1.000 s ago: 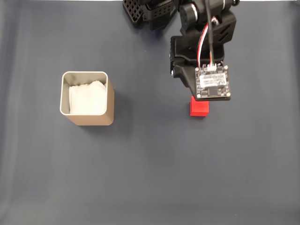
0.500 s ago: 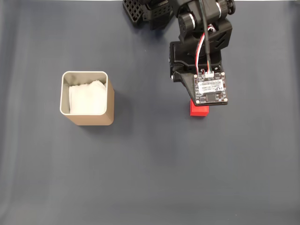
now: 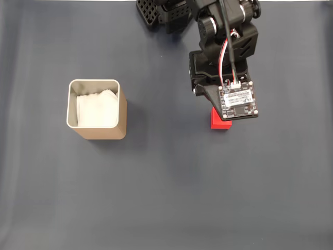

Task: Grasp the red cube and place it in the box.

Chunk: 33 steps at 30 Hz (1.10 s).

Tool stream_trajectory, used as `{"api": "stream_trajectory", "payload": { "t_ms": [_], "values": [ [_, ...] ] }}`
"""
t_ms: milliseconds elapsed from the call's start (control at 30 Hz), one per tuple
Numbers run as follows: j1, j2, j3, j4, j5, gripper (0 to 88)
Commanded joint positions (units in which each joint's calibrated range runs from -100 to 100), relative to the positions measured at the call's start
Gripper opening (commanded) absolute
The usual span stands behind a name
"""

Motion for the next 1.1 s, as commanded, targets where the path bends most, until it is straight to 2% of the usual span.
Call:
{"api": "stream_trajectory", "payload": {
  "t_ms": [0,500,1067],
  "values": [
    [1.0,-0.1,-0.4,-1.4,0.5,30.7],
    [3.8,3.0,-0.6,-4.9,1.3,31.7],
    [2.7,8.3,-3.2,-8.5,1.3,32.7]
  ]
}}
